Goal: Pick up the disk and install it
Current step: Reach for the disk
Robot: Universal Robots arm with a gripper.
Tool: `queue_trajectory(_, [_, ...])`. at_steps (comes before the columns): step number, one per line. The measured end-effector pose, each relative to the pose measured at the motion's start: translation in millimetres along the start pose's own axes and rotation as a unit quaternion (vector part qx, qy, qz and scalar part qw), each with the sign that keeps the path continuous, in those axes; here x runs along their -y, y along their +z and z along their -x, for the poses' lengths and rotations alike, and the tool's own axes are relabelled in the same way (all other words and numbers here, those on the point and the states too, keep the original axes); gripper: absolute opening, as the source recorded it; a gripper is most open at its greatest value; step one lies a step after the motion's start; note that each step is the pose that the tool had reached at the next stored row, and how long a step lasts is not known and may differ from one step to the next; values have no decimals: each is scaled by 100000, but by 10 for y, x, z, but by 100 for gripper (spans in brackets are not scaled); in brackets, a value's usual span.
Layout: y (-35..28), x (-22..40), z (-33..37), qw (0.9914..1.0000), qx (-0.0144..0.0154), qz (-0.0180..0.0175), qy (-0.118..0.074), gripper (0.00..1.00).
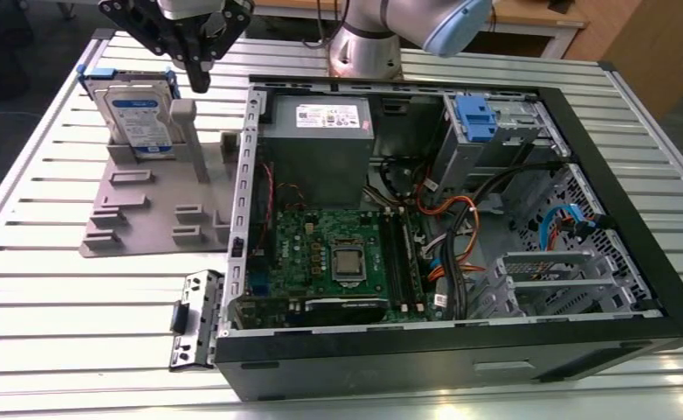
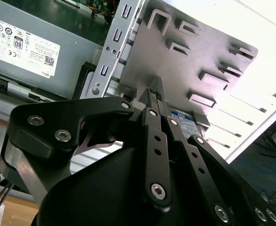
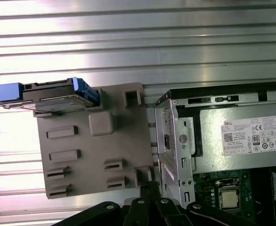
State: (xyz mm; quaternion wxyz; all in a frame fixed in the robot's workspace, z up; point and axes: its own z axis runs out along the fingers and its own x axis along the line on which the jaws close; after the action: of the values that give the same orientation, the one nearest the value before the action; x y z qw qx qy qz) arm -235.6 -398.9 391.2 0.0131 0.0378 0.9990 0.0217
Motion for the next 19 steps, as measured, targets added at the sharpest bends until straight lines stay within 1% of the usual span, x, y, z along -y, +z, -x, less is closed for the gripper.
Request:
queue_trajectory(6, [1, 3, -46, 100000, 2, 2, 2, 10])
queue_trajectory(19, [12, 13, -169, 100000, -4, -4, 3, 10])
